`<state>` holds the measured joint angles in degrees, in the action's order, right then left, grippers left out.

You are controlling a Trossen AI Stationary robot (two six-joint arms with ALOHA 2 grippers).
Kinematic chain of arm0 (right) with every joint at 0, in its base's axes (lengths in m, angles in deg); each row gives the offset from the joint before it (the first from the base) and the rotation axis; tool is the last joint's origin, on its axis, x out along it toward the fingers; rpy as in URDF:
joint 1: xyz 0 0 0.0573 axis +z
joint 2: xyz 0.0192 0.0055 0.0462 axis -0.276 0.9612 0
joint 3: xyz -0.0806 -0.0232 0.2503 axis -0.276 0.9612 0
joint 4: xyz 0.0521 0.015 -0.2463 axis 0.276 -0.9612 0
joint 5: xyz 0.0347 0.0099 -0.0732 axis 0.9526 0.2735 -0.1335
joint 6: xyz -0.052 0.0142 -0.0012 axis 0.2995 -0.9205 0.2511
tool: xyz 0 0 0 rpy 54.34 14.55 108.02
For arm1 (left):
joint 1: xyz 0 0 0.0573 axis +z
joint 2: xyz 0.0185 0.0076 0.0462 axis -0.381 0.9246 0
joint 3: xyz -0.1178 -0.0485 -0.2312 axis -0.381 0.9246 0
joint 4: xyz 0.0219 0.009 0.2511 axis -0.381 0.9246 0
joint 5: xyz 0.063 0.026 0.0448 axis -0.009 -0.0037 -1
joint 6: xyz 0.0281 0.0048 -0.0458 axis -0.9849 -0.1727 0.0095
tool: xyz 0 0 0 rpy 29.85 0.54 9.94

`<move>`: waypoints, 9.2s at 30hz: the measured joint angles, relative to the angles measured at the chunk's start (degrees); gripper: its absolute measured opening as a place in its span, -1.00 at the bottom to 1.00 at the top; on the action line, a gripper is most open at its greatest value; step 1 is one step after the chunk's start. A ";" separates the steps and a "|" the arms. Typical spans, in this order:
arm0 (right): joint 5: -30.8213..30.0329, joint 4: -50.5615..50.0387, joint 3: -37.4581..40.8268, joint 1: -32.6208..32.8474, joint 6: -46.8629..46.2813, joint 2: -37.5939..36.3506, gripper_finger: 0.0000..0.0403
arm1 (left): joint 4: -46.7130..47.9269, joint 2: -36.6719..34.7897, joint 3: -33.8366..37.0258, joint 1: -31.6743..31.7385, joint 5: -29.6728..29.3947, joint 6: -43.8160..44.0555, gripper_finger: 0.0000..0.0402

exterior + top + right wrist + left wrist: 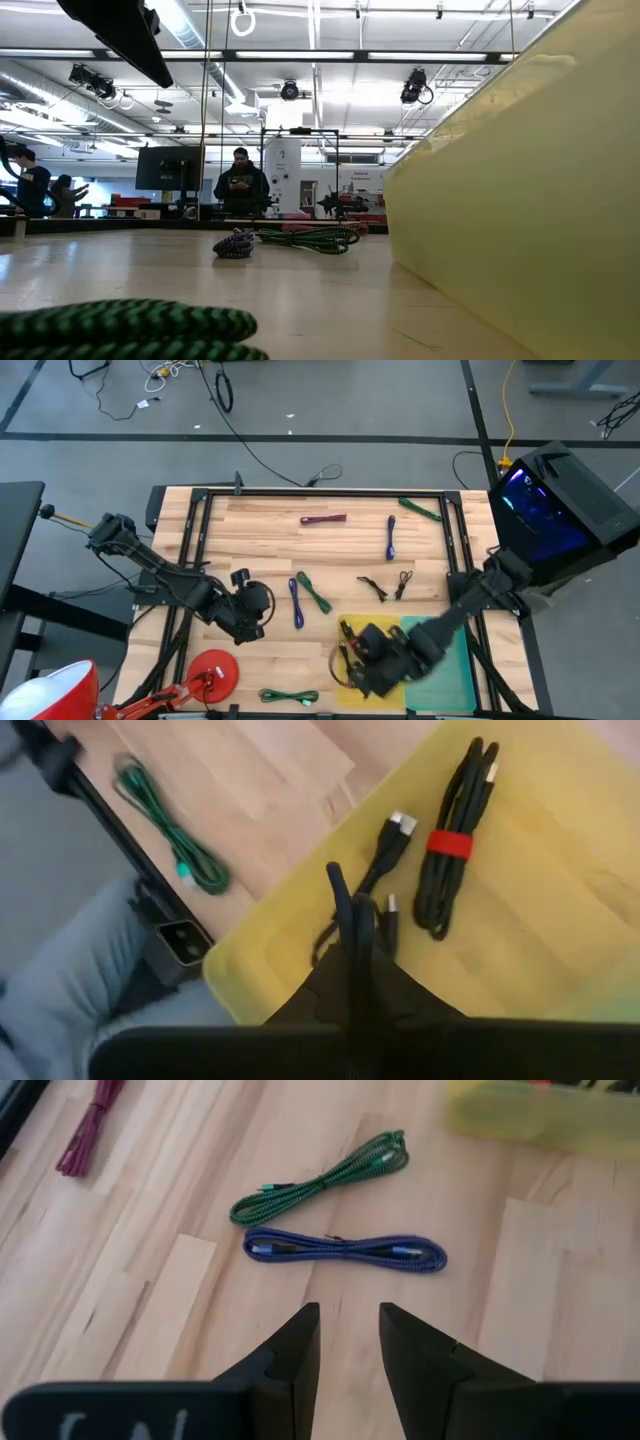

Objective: Pick & Place USB Port
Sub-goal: Put the black charger cable into the yellow bin

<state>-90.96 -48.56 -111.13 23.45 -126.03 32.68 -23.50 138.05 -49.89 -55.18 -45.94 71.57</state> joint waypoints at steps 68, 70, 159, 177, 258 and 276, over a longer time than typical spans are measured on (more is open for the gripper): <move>-12.13 -23.38 14.34 -40.99 31.98 -0.15 -0.24 | -0.03 0.00 0.00 -6.07 -7.91 -0.99 -0.44; -9.46 -19.65 17.19 -43.92 35.86 -0.21 -0.24 | -0.04 0.00 0.00 -6.07 -8.07 -1.78 -0.44; 20.21 10.14 31.16 -46.84 52.72 -0.56 -0.90 | 0.38 0.01 0.00 -5.65 -14.81 -4.85 -0.44; 26.86 8.57 15.34 -42.64 46.44 -6.63 -0.90 | 0.38 0.02 0.00 -3.90 -15.26 -4.76 -0.44; -8.63 -21.55 26.67 -24.37 -6.19 -17.97 -0.41 | 0.36 0.07 0.00 -6.19 -10.28 5.84 -0.44; 0.57 -10.05 40.20 -28.25 -10.29 -18.09 -0.06 | 0.38 0.09 0.00 -9.63 -11.92 7.31 -0.44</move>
<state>-90.38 -58.61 -70.93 -4.80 -136.32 14.59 -23.11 138.14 -49.89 -64.81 -57.86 78.87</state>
